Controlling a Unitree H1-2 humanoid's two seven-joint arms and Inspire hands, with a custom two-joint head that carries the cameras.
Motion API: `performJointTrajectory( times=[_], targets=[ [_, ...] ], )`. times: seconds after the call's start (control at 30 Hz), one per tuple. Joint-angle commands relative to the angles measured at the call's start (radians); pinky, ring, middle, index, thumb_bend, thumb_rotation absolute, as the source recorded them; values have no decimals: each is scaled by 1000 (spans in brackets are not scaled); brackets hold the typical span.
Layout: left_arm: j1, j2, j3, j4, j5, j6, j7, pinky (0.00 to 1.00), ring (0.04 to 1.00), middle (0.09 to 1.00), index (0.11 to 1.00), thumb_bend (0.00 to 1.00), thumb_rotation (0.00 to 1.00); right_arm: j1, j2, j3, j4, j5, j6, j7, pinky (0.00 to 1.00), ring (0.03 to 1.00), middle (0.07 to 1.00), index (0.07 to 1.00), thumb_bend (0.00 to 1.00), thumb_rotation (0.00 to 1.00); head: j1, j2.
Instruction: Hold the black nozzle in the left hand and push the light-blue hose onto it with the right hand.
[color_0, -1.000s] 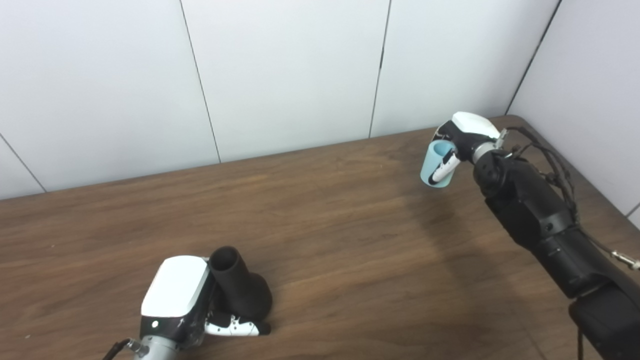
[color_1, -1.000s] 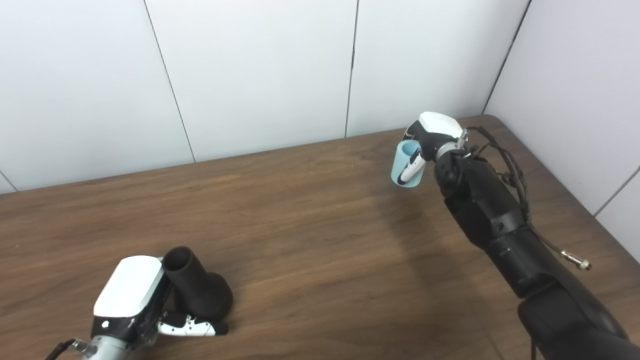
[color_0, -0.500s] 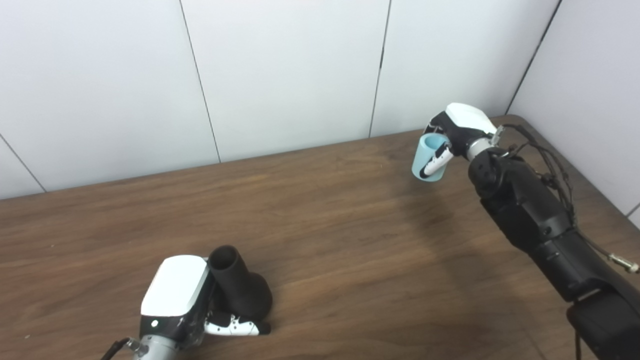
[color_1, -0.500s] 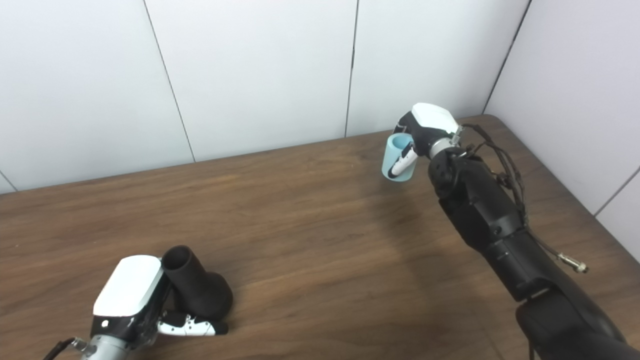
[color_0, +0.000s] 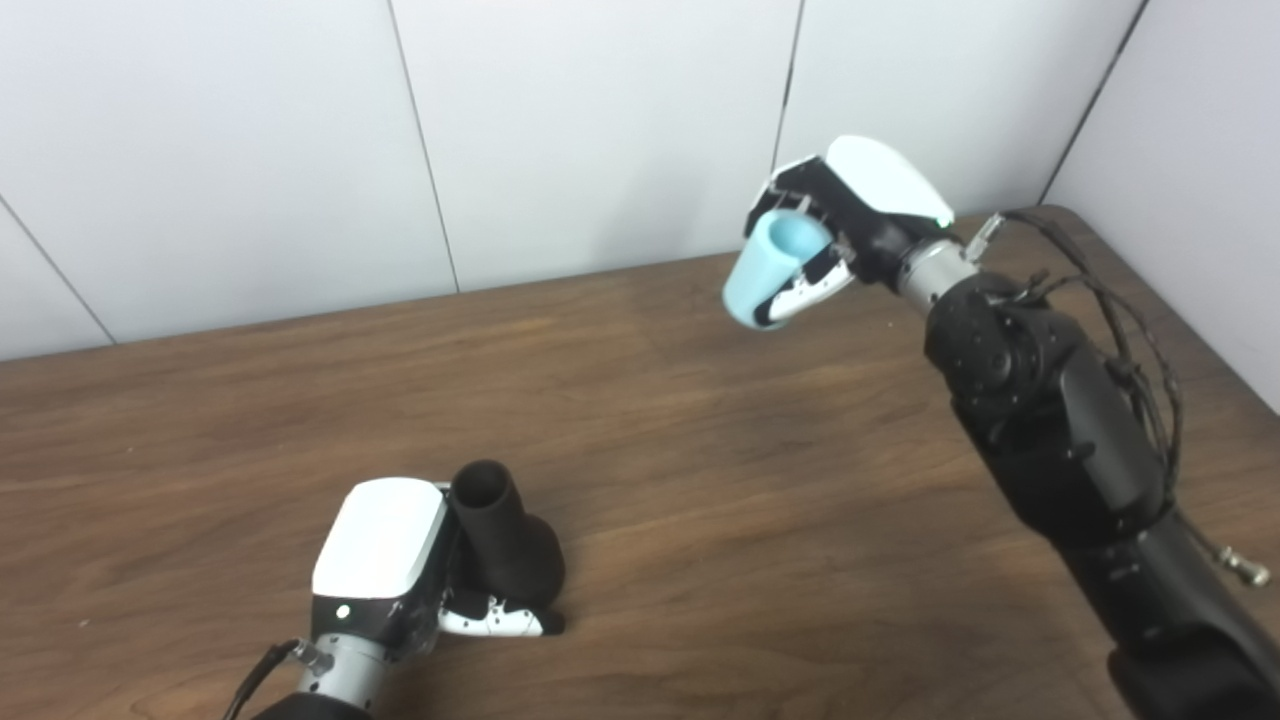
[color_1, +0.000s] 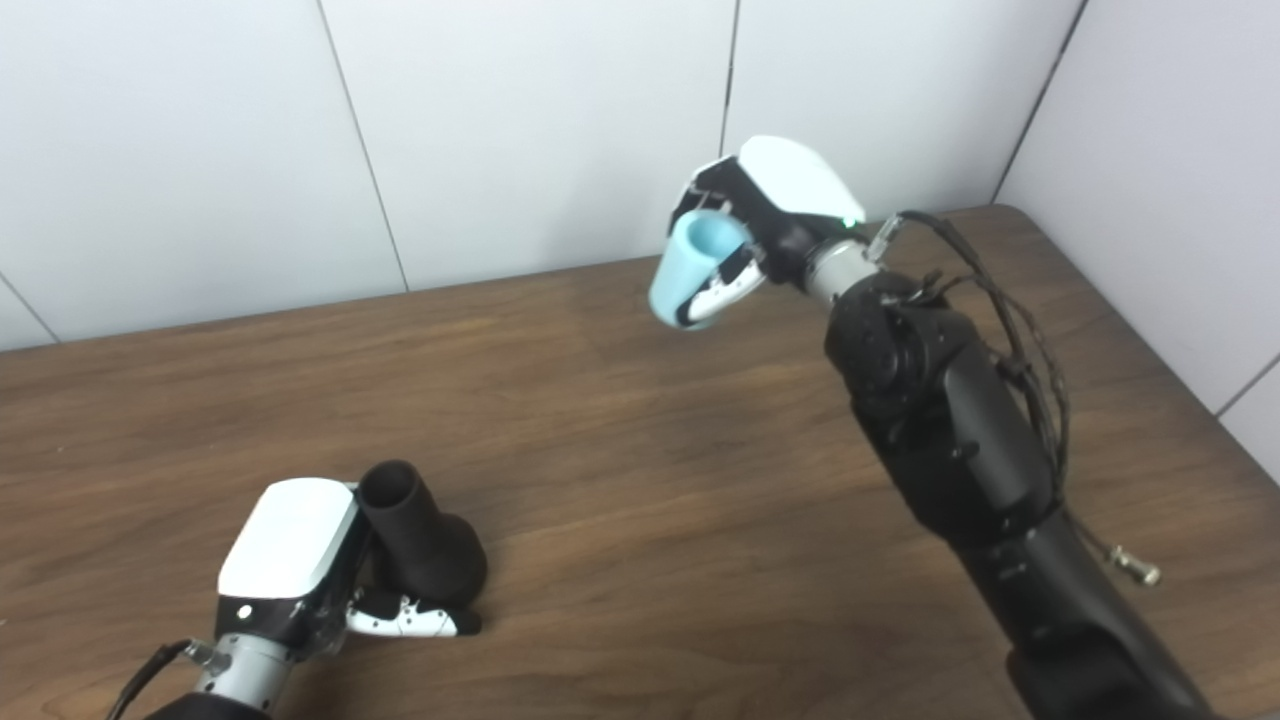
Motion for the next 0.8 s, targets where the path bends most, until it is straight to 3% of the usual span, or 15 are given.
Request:
performJointTrajectory(
  times=[0.0, 0.27, 0.43, 0.67, 0.77],
  targets=[
    [30, -12, -22, 24, 3, 7, -25, 428, 481, 429, 493, 525, 0, -19, -7, -14, -71, -3, -3, -2, 330, 373, 500, 530, 513, 0, 14, 0],
    [40, -39, -48, 28, 37, 28, -22, 471, 530, 474, 489, 525, 0, 68, 80, -8, -218, 38, -24, 4, 398, 395, 510, 512, 516, 0, 98, -6],
    [45, -56, -56, 33, 53, 44, -19, 499, 560, 490, 484, 524, 0, 110, 116, -12, -262, 82, -69, -22, 385, 392, 506, 518, 515, 0, 123, -5],
    [46, -71, -72, 33, 85, 62, -27, 487, 550, 485, 486, 525, 0, 153, 179, -6, -318, 107, -80, -29, 311, 359, 492, 553, 508, 0, 154, -2],
    [44, -74, -80, 32, 104, 70, -40, 479, 542, 463, 492, 526, 0, 165, 199, 8, -335, 109, -95, -29, 339, 368, 499, 545, 510, 0, 167, -1]
  ],
)
